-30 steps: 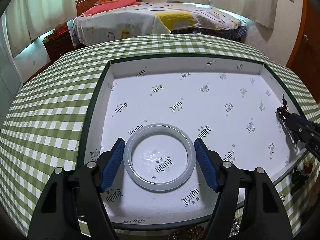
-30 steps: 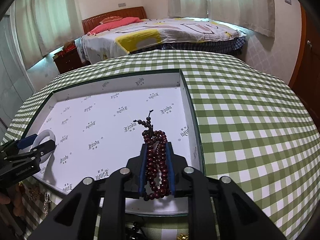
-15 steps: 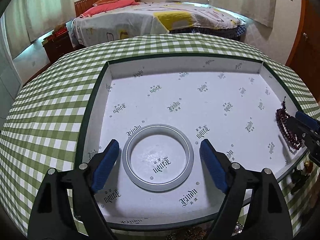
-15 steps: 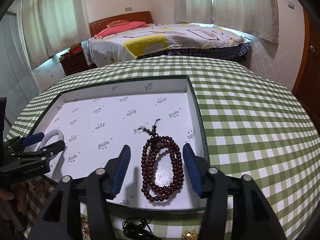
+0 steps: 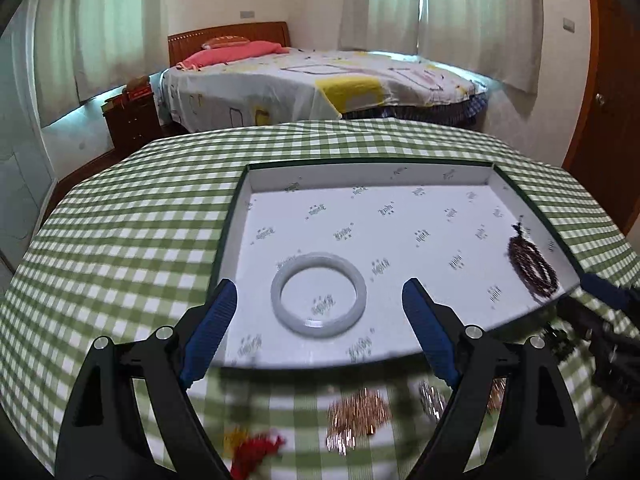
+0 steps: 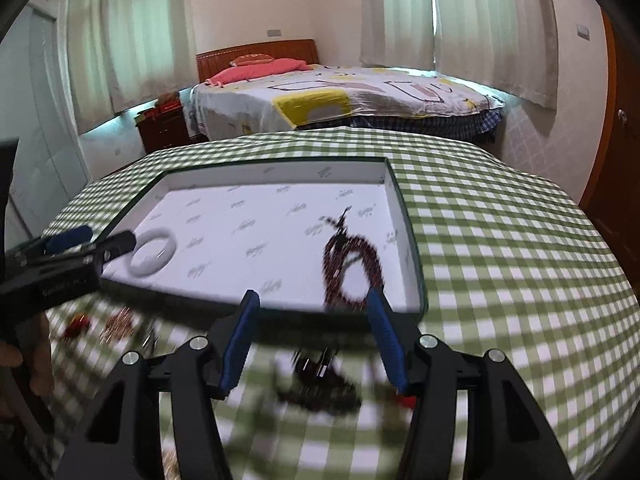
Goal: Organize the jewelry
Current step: 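Lower the bangle into the box with the left tool while the right tool places the bracelet, then move the right tool to the pearl strand and grasp it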
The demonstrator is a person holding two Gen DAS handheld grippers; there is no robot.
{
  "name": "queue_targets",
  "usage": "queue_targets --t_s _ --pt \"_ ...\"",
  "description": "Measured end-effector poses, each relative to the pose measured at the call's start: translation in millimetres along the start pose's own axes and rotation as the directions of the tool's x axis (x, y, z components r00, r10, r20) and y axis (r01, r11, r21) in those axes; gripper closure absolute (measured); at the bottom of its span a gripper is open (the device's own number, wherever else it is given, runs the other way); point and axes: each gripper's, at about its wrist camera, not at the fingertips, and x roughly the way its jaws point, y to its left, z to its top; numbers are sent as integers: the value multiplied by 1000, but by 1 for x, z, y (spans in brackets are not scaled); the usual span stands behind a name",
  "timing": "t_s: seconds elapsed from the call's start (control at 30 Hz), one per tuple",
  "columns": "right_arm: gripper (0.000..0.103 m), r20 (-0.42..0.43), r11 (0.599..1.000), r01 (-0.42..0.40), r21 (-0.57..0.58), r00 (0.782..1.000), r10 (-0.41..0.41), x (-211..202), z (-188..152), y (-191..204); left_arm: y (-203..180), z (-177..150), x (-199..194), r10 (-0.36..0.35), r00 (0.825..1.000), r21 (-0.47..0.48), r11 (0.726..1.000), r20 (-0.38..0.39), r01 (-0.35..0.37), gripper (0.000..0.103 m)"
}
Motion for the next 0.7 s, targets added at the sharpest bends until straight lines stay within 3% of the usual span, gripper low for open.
queue_targets --t_s 0.37,0.7 --pt "44 -10 998 -58 -39 998 58 -45 -48 25 12 -44 -63 18 1000 -23 1000 18 -17 20" --pt "43 -1 995 -91 -38 996 91 -57 -62 36 23 -79 -101 45 999 -52 998 27 -44 20"
